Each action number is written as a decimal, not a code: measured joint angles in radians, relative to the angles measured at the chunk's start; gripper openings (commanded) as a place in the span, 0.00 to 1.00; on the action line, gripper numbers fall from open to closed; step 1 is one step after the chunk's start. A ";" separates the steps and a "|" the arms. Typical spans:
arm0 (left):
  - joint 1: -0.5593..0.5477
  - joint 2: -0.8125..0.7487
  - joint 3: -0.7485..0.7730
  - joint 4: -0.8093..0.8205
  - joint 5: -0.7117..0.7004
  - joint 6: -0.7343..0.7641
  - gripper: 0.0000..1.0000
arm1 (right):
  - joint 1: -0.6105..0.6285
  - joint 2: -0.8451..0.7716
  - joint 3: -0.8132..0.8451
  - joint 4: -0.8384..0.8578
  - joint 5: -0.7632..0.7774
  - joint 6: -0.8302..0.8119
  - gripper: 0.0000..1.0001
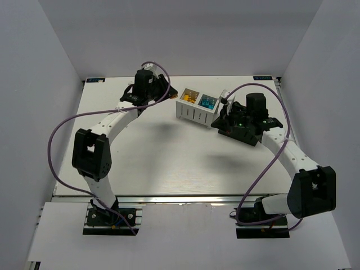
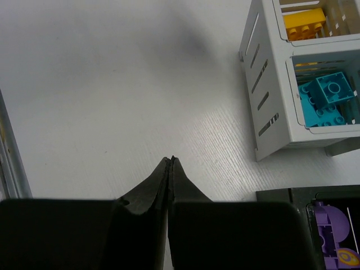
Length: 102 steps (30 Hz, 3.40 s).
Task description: Sort the legos into containers by color
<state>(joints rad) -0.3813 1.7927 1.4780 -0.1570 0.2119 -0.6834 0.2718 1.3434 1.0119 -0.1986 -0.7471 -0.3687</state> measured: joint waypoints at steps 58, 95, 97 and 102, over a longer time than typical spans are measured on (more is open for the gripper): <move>0.449 -0.632 -0.525 -0.383 -0.407 0.007 0.91 | -0.039 -0.009 -0.042 -0.061 -0.119 -0.157 0.89; 0.659 0.102 -0.241 -0.343 -0.311 0.338 0.68 | -0.029 0.071 -0.008 -0.074 -0.085 -0.143 0.90; 0.659 0.102 -0.241 -0.335 -0.302 0.337 0.61 | -0.029 0.071 -0.006 -0.075 -0.085 -0.143 0.89; 0.662 0.101 -0.242 -0.326 -0.268 0.323 0.38 | -0.029 0.071 -0.003 -0.082 -0.085 -0.143 0.89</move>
<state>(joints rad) 0.2806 1.8942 1.2358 -0.4828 -0.0559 -0.3603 0.2428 1.4147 1.0088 -0.2806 -0.8318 -0.5117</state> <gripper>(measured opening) 0.600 0.895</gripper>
